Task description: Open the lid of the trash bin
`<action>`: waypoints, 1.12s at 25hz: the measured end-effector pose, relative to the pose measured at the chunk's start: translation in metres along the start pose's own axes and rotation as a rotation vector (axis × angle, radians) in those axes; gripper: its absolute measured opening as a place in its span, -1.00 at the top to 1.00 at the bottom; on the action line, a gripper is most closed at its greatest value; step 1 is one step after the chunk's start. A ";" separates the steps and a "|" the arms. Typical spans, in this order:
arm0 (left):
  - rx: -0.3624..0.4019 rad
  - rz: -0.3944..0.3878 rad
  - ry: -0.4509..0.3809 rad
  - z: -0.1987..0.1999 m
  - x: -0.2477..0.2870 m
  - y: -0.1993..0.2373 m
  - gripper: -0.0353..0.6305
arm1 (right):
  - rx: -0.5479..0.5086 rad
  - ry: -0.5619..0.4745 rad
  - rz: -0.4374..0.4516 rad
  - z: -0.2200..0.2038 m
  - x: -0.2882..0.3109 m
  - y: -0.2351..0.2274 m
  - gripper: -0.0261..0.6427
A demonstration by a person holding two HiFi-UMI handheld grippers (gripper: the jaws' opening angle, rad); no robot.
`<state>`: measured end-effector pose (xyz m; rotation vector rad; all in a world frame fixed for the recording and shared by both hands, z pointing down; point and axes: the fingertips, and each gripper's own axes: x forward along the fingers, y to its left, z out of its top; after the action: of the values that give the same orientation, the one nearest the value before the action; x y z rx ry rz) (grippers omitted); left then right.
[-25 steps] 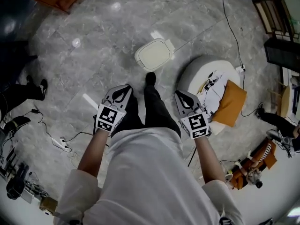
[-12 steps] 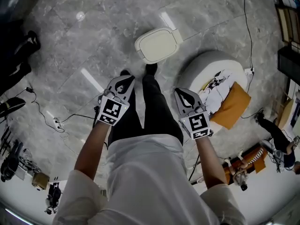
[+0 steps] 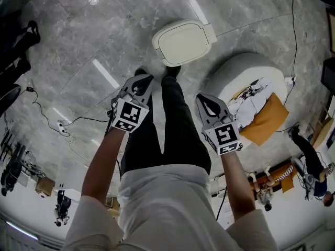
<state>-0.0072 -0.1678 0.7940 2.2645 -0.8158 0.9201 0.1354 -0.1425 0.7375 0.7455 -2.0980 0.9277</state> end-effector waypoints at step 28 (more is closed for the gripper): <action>0.088 0.051 0.246 -0.132 0.168 0.042 0.83 | 0.098 0.037 0.096 -0.082 0.111 -0.037 0.83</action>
<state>0.0067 -0.1596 1.0108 2.1562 -0.7382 1.2510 0.1282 -0.1230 0.8790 0.6768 -2.0834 1.0955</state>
